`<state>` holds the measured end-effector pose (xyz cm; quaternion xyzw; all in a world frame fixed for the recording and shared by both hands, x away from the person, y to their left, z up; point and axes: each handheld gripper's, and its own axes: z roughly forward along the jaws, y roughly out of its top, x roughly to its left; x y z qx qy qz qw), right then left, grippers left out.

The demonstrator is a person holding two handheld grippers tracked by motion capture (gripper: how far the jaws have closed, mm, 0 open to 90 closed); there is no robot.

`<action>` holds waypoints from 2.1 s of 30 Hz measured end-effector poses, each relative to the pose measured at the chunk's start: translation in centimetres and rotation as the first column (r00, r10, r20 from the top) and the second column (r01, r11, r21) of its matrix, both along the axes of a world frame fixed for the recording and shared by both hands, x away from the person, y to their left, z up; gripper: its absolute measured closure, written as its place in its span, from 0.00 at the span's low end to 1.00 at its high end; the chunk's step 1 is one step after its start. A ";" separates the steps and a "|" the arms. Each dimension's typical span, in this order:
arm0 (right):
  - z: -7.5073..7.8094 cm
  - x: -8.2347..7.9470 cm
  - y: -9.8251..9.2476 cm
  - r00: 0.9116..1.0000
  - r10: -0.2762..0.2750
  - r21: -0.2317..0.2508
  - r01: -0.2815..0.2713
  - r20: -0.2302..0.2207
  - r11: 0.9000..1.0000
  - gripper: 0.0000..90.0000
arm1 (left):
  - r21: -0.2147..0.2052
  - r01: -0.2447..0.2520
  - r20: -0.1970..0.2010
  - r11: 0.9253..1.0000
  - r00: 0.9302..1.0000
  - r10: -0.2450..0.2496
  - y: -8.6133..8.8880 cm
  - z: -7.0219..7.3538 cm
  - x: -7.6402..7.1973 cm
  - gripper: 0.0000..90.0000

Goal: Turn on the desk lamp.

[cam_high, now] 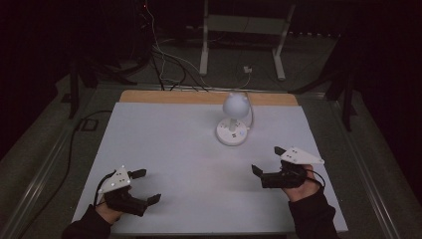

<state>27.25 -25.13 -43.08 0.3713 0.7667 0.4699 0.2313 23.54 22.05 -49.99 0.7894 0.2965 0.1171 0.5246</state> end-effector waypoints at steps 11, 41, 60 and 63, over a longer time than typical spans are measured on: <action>1.5 1.6 1.3 0.999 0.020 -0.001 -0.020 0.028 1.000 0.00 | -0.003 0.004 0.000 1.000 1.000 -0.004 0.0 0.0 0.0 0.00; 2.1 4.9 5.1 0.996 0.058 -0.014 -0.058 0.061 0.998 0.00 | -0.011 0.008 -0.001 1.000 1.000 -0.008 0.0 0.1 -0.1 0.00; 1.2 7.2 7.6 0.996 0.065 -0.001 -0.065 0.055 0.998 0.02 | -0.015 0.009 -0.002 1.000 1.000 -0.009 0.0 0.1 -0.1 0.00; 0.8 7.7 8.2 0.996 0.067 0.003 -0.067 0.055 0.998 0.02 | -0.017 0.010 -0.005 1.000 1.000 -0.010 0.1 0.1 -0.1 0.00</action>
